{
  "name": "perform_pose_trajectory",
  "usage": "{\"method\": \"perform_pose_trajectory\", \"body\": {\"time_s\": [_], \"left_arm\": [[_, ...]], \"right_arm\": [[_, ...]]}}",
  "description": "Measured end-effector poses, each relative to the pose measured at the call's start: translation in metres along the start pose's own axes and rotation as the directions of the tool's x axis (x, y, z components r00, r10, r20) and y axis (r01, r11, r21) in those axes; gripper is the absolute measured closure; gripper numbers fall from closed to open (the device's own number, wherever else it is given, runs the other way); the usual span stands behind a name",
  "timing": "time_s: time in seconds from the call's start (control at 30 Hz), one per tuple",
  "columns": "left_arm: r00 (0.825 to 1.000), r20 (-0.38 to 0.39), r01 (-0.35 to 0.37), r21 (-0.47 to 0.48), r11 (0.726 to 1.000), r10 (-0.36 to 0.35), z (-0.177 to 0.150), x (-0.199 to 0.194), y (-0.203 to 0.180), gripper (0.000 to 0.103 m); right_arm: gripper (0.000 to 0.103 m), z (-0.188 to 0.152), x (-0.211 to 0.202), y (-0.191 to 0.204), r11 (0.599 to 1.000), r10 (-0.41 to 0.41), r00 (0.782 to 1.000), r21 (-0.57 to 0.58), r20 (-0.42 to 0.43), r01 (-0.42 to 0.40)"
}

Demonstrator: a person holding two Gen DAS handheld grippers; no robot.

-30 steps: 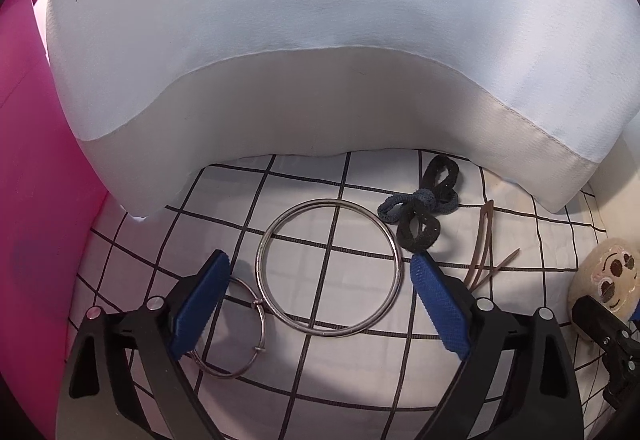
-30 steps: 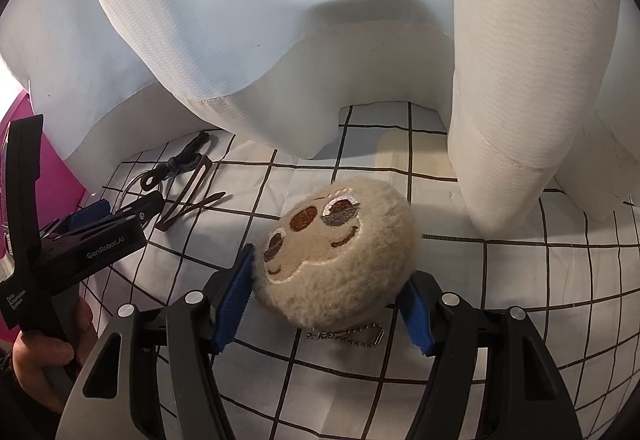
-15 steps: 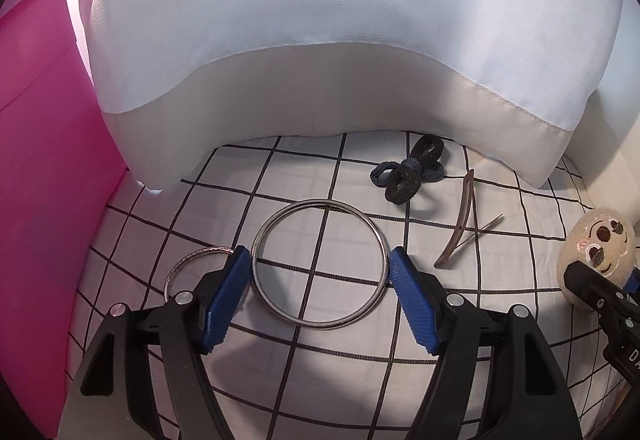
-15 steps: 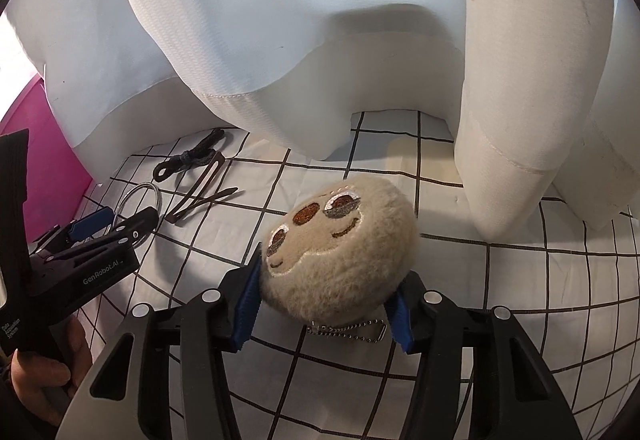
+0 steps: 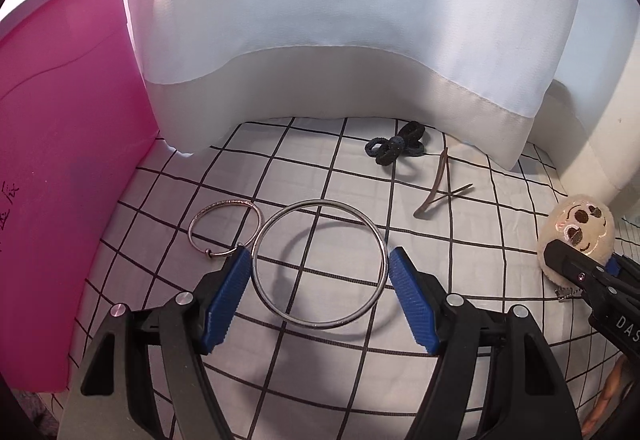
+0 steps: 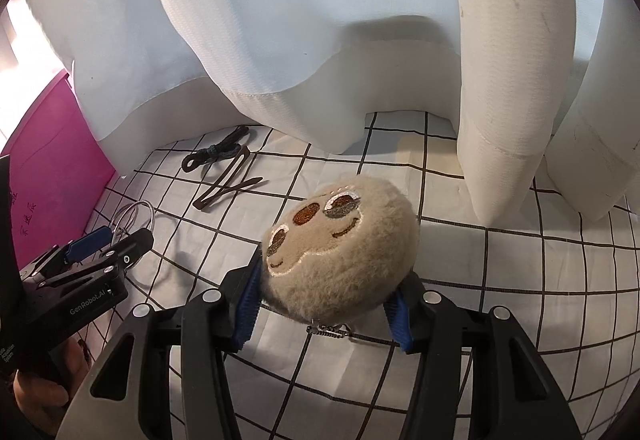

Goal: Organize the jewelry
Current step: 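Grasp the plush sloth keychain with the right tool while the left tool grasps the large silver ring, then carry the sloth keychain and silver ring with both tools over the pink basin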

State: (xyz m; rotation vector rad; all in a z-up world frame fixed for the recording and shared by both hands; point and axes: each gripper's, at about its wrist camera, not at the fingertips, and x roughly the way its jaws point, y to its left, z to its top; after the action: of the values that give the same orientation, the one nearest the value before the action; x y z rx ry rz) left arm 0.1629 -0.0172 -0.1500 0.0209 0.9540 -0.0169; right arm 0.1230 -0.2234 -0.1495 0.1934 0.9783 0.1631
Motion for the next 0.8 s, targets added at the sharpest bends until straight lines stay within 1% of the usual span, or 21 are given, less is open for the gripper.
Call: {"method": "perform_pose_trajectory", "body": {"time_s": [0.03,0.13,0.17,0.2,0.33,0.6,0.8], "left_arm": [[1.000,0.004,0.000,0.004,1.000,0.000,-0.006,-0.012,0.010,0.034],[1.000,0.004,0.005,0.004,1.000,-0.005,-0.015,-0.025,0.009,0.034],[1.000,0.002,0.005,-0.001,1.000,-0.005,-0.020,-0.031,0.007,0.034],[1.000,-0.002,0.008,-0.005,1.000,-0.008,-0.021,-0.031,-0.003,0.034],[1.000,-0.001,0.016,-0.011,1.000,-0.016,-0.017,-0.038,-0.003,0.034],[1.000,0.013,0.020,-0.043,0.999,-0.019,-0.019,-0.073,-0.012,0.034],[0.998,0.057,0.005,-0.071,0.997,-0.001,-0.017,-0.103,-0.014,0.034]], "right_arm": [[0.052,-0.001,-0.002,0.001,1.000,0.000,1.000,-0.002,0.000,0.000],[0.052,-0.004,-0.009,0.001,1.000,0.002,1.000,-0.013,0.000,-0.002],[0.052,-0.005,-0.010,0.002,1.000,0.003,1.000,-0.017,0.000,-0.003],[0.052,-0.005,-0.013,0.002,1.000,0.003,1.000,-0.021,0.000,-0.003],[0.052,-0.003,-0.026,0.000,0.999,0.010,1.000,-0.033,0.000,-0.010],[0.052,0.004,-0.057,-0.006,0.998,0.028,0.999,-0.061,0.019,-0.027],[0.052,0.007,-0.084,-0.006,0.993,0.051,0.998,-0.108,0.036,-0.047]]}}
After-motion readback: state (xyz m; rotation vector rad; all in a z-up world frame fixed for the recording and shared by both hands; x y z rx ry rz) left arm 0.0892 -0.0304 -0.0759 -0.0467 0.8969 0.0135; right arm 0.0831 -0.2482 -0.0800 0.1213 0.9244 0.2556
